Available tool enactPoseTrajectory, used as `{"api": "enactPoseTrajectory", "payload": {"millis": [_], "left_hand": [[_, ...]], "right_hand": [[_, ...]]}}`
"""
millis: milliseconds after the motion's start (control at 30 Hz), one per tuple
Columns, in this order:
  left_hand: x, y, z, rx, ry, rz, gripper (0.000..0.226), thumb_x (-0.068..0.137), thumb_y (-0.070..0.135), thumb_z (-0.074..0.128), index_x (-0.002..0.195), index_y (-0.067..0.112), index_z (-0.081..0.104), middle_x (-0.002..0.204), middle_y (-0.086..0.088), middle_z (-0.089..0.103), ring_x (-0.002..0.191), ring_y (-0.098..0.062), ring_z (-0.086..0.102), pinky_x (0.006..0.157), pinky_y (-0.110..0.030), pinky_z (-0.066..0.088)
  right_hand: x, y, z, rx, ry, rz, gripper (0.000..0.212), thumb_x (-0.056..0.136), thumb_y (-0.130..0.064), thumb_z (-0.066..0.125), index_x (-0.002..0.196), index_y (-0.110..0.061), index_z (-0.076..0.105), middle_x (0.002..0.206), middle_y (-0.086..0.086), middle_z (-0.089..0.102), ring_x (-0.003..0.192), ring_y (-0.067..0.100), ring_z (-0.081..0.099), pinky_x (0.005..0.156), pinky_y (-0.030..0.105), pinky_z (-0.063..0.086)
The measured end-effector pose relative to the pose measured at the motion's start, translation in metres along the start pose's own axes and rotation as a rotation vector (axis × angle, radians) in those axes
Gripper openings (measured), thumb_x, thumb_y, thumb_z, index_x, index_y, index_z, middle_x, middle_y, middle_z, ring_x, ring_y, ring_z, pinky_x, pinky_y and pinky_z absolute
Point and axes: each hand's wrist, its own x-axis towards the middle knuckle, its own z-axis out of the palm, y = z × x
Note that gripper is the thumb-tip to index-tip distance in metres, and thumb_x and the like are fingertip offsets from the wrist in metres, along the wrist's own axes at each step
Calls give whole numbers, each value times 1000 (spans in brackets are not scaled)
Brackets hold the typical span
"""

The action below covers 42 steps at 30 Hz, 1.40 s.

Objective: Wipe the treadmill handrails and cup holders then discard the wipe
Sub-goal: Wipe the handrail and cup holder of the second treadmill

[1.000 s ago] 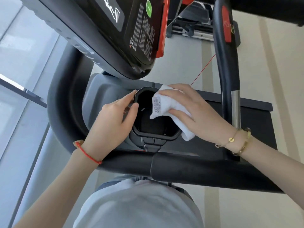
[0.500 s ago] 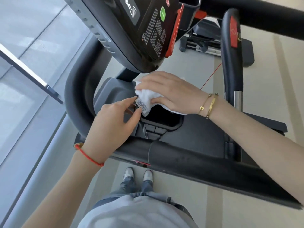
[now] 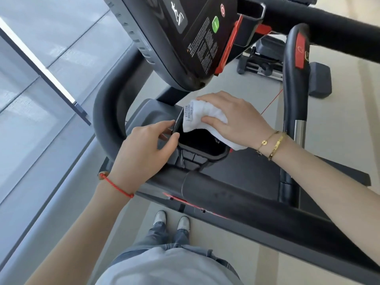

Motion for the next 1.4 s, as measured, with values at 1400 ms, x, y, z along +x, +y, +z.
{"api": "enactPoseTrajectory", "payload": {"millis": [1400], "left_hand": [[29,-12,-5,-77,-40,146,38,97,25,53,134,21,60,107,8,72,94,-8,67,76,-17,45]], "right_hand": [[-3,-61,0,-212,-236,228,25,95,-38,47,104,-15,51,94,2,55,83,25,54,68,37,46]]}}
